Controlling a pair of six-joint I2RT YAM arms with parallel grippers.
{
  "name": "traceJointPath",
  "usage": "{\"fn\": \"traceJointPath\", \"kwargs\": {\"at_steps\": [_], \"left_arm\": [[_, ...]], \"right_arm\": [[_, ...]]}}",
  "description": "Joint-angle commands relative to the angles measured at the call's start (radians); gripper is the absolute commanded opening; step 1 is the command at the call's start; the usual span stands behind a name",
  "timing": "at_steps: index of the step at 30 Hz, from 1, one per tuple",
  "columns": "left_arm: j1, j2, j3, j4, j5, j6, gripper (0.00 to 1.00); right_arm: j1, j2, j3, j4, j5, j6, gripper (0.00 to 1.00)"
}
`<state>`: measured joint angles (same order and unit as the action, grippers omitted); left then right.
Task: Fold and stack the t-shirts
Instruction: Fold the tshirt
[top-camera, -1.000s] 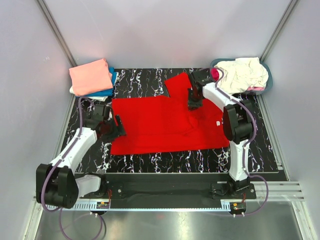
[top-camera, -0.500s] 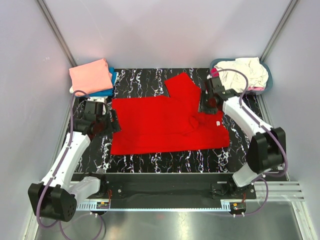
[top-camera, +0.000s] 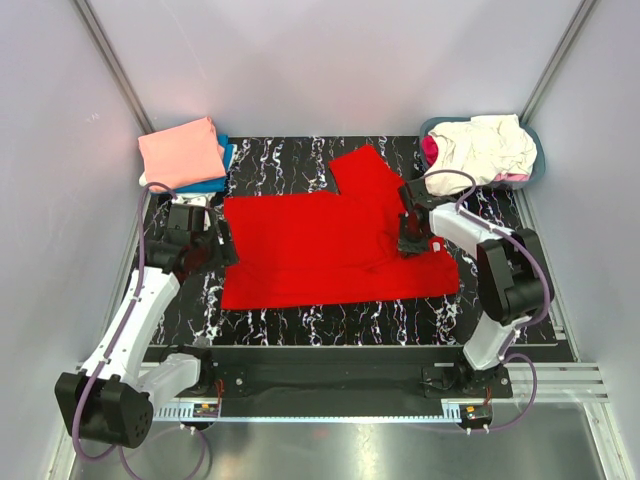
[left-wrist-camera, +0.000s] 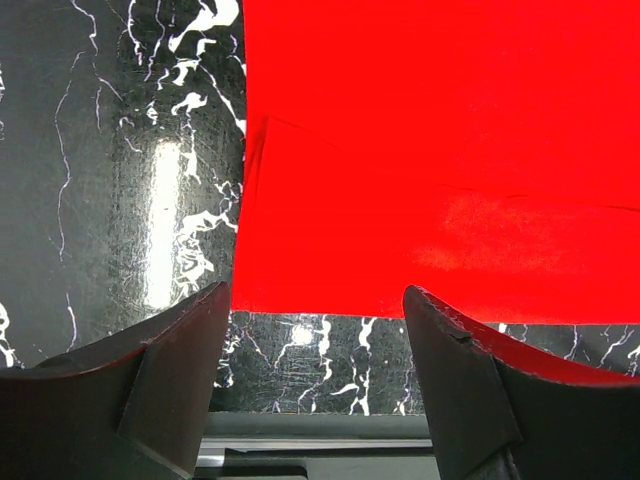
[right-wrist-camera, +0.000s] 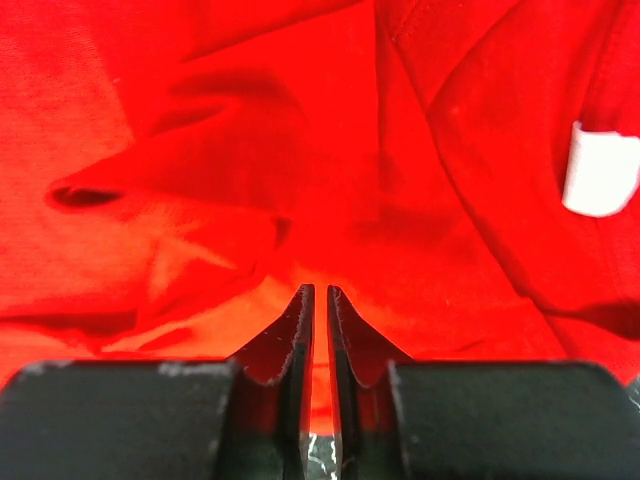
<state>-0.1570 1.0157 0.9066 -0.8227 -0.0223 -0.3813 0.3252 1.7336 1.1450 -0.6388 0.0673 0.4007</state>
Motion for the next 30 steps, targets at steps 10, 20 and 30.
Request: {"fn": "traceJointPath", "kwargs": {"at_steps": [10, 20, 30], "left_arm": [[0.004, -0.025, -0.002, 0.020, -0.024, 0.012, 0.74], [0.005, -0.029, -0.005, 0.023, -0.024, 0.012, 0.73], [0.008, -0.046, -0.005, 0.023, -0.036, 0.010, 0.73]], "right_arm": [[0.003, 0.124, 0.110, 0.054, -0.006, 0.023, 0.13], [0.009, 0.175, 0.165, 0.244, -0.386, 0.133, 0.13], [0.008, 0.169, 0.123, 0.684, -0.935, 0.372, 0.16]]}}
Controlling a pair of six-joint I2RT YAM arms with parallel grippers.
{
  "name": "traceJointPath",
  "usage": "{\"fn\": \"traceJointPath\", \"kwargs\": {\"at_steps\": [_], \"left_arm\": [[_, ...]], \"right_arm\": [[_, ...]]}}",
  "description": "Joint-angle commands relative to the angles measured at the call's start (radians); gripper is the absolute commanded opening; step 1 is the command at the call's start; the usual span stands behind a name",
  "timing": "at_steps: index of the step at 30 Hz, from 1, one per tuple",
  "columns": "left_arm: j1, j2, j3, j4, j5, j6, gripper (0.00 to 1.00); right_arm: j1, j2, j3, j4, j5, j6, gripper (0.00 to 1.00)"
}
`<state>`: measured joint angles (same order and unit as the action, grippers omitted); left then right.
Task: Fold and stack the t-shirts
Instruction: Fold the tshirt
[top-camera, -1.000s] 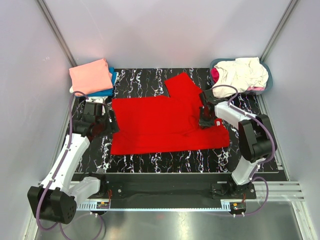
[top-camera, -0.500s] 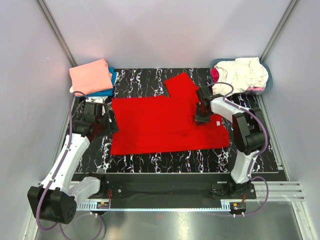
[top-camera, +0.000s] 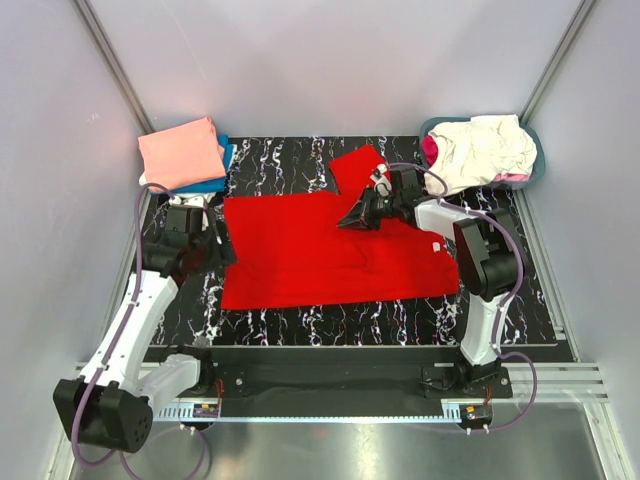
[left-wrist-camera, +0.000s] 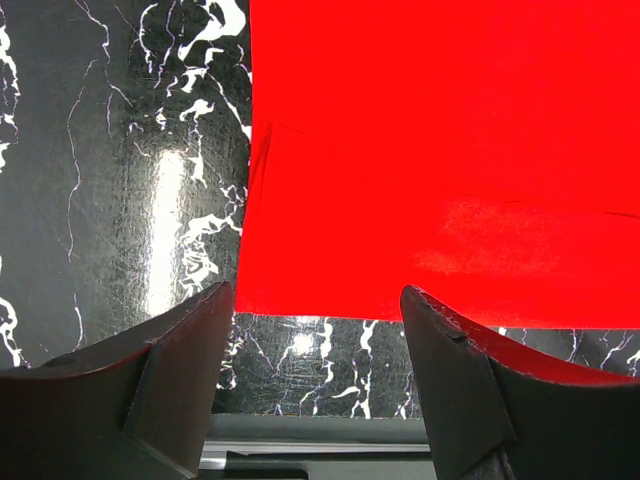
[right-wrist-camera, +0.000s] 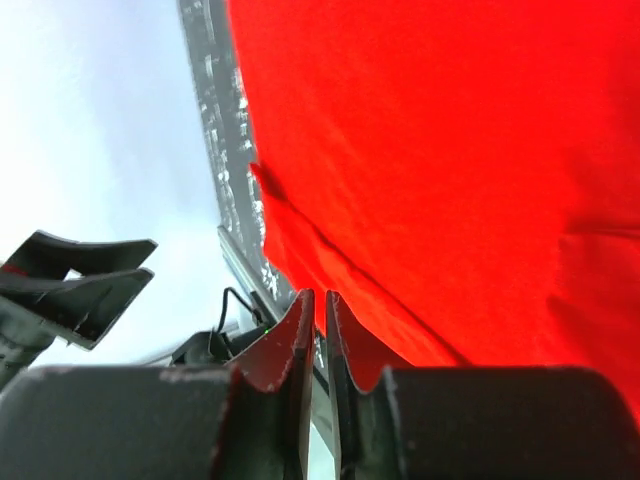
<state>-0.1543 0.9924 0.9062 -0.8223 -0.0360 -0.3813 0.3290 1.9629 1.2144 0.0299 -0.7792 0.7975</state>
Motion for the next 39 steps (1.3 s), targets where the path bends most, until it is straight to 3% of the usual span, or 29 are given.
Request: {"fn": "traceJointPath", "kwargs": {"at_steps": [1, 2, 5, 8, 11, 15, 16, 17, 20, 32, 34, 39], "left_arm": [[0.006, -0.023, -0.004, 0.023, -0.022, 0.009, 0.73], [0.006, -0.023, -0.006, 0.023, -0.022, 0.009, 0.73], [0.006, -0.023, -0.004, 0.025, -0.022, 0.010, 0.73], [0.006, -0.024, -0.006, 0.025, -0.022, 0.010, 0.73], [0.006, -0.026, -0.004, 0.025, -0.019, 0.010, 0.73], [0.006, -0.031, -0.006, 0.028, -0.019, 0.010, 0.73], [0.006, -0.032, -0.006, 0.028, -0.019, 0.009, 0.73], [0.006, -0.035, -0.007, 0.029, -0.018, 0.009, 0.73], [0.006, -0.043, -0.009, 0.032, -0.015, 0.010, 0.73], [0.015, -0.057, -0.013, 0.043, 0.013, 0.018, 0.72], [0.021, -0.057, -0.015, 0.046, 0.021, 0.019, 0.72], [0.056, -0.055, -0.018, 0.058, 0.065, 0.028, 0.72]], "right_arm": [[0.002, -0.074, 0.075, -0.087, -0.039, -0.088, 0.16], [0.002, -0.090, 0.101, -0.234, 0.015, -0.187, 0.17], [-0.005, -0.145, 0.119, -0.425, 0.260, -0.305, 0.18], [-0.011, -0.199, 0.111, -0.537, 0.557, -0.359, 0.18], [-0.022, -0.200, 0.114, -0.602, 0.722, -0.374, 0.19], [-0.056, -0.164, 0.181, -0.617, 0.715, -0.389, 0.36], [-0.064, -0.153, 0.209, -0.622, 0.712, -0.394, 0.52], [-0.067, -0.125, 0.268, -0.628, 0.712, -0.405, 0.62], [-0.080, -0.040, 0.431, -0.657, 0.712, -0.423, 0.81], [-0.129, 0.595, 1.334, -0.779, 0.709, -0.391, 0.86], [-0.145, 0.651, 1.410, -0.715, 0.670, -0.359, 0.87], [-0.186, 0.709, 1.369, -0.509, 0.618, -0.325, 0.88]]}}
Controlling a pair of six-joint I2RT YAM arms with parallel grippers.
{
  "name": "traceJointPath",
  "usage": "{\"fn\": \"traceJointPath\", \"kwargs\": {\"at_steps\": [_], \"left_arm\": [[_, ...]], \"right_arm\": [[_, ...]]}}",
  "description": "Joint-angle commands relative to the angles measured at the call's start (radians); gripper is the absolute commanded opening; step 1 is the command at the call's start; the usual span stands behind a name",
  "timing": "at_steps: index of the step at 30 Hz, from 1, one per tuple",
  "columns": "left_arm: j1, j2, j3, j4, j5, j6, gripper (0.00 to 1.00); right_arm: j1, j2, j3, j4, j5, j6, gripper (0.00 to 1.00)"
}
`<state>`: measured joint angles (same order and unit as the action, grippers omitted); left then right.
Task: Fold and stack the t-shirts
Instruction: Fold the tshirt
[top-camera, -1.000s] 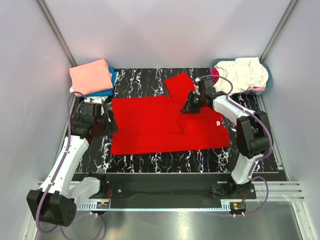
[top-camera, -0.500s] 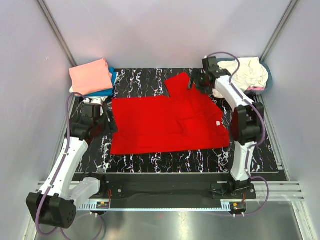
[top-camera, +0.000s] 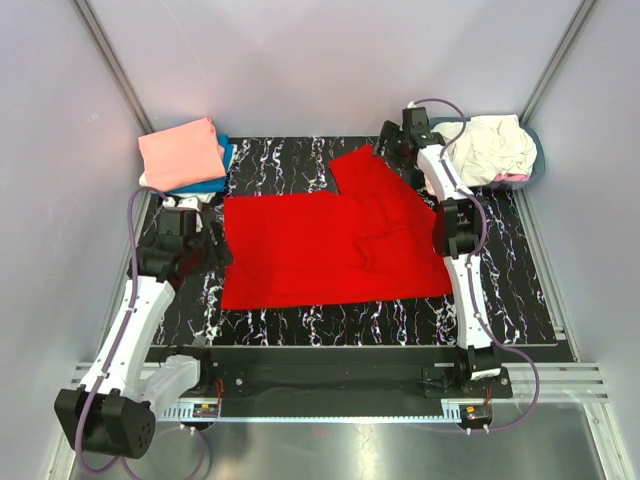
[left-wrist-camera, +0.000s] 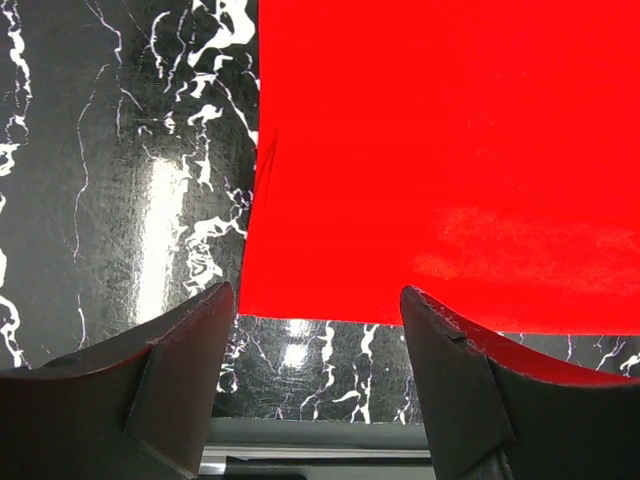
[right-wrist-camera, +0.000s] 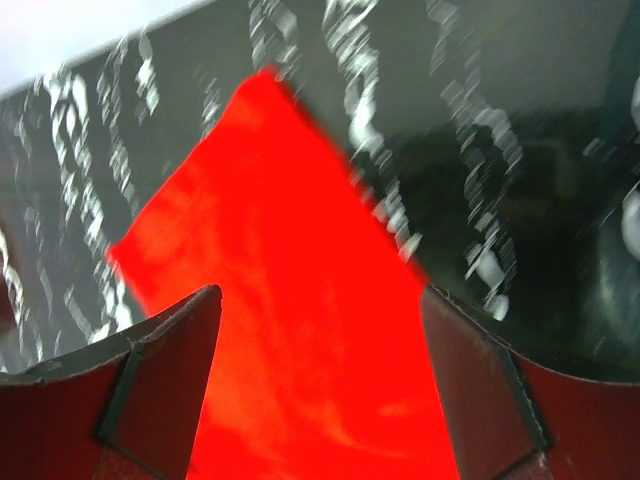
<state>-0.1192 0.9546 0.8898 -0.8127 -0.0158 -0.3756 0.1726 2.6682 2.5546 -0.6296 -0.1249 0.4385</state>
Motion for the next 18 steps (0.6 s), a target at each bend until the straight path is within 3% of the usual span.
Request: {"fn": "traceJointPath", "kwargs": {"at_steps": [1, 5, 10, 14, 18], "left_arm": [[0.035, -0.013, -0.003, 0.049, 0.053, 0.024, 0.72], [0.055, -0.008, -0.005, 0.052, 0.068, 0.026, 0.72], [0.064, -0.019, -0.006, 0.053, 0.066, 0.024, 0.72], [0.078, -0.020, -0.008, 0.056, 0.074, 0.026, 0.72], [0.089, -0.025, -0.009, 0.058, 0.082, 0.027, 0.72]], "right_arm": [[-0.033, 0.036, 0.056, 0.183, -0.039, 0.037, 0.88], [-0.042, 0.142, 0.183, 0.218, -0.053, 0.057, 0.88], [-0.047, 0.209, 0.193, 0.306, -0.053, 0.103, 0.85], [-0.051, 0.282, 0.262, 0.291, -0.096, 0.144, 0.82], [-0.050, 0.271, 0.230, 0.297, -0.136, 0.187, 0.79]]}}
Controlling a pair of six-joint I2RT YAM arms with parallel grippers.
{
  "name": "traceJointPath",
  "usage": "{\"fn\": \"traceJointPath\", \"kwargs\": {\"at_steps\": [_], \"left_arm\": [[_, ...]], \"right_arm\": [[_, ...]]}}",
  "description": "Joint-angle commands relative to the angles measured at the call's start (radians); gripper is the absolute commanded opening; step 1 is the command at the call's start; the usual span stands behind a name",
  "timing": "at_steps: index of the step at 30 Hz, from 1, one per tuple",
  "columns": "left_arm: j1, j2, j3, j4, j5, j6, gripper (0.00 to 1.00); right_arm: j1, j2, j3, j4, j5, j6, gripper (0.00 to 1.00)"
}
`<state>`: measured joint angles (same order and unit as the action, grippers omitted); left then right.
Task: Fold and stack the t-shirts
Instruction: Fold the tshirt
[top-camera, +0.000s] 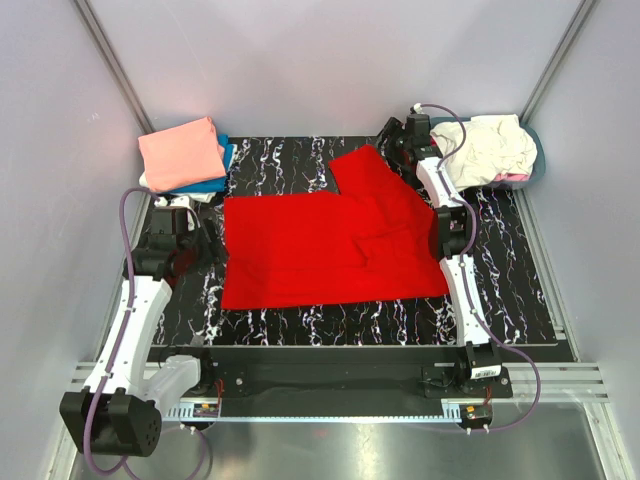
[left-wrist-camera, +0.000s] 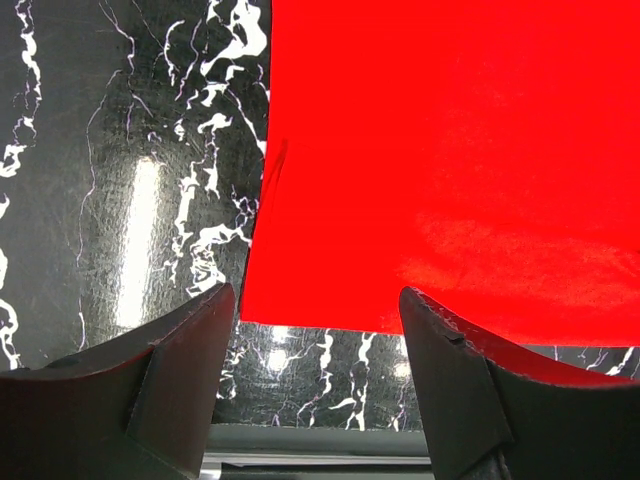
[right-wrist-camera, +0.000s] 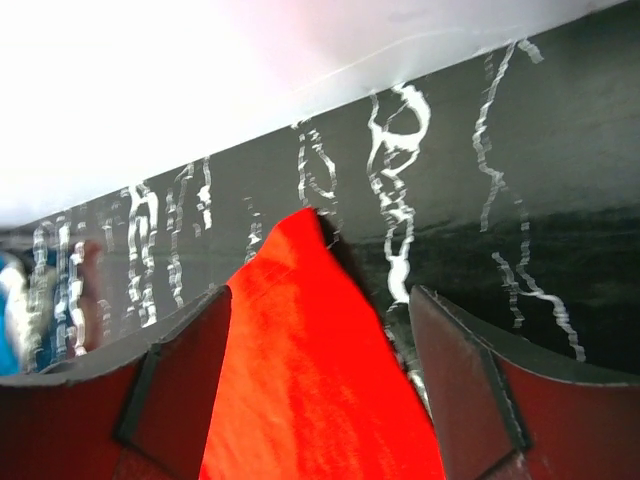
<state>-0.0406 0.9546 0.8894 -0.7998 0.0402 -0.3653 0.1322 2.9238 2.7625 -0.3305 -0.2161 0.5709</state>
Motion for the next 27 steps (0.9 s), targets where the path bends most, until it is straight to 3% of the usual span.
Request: {"fn": "traceJointPath", "kwargs": {"at_steps": [1, 6, 19, 23, 26, 27], "left_arm": [[0.015, -0.025, -0.009, 0.047, 0.029, 0.017, 0.72], [0.021, -0.034, -0.009, 0.047, 0.032, 0.017, 0.72], [0.021, -0.050, -0.012, 0.047, 0.029, 0.017, 0.72], [0.021, -0.048, -0.010, 0.047, 0.029, 0.017, 0.72], [0.021, -0.048, -0.010, 0.048, 0.026, 0.017, 0.72], [0.021, -0.048, -0.010, 0.047, 0.026, 0.017, 0.72]], "right_arm": [[-0.008, 0.024, 0.022, -0.010, -0.089, 0.090, 0.78], [0.035, 0.025, -0.013, -0.024, -0.163, 0.135, 0.70], [0.041, -0.002, -0.029, -0.031, -0.114, 0.103, 0.45], [0.037, 0.008, -0.030, -0.025, -0.111, 0.101, 0.24], [0.030, 0.011, -0.032, -0.019, -0.109, 0.095, 0.00], [0.029, 0.009, -0.037, -0.016, -0.114, 0.095, 0.00]]}}
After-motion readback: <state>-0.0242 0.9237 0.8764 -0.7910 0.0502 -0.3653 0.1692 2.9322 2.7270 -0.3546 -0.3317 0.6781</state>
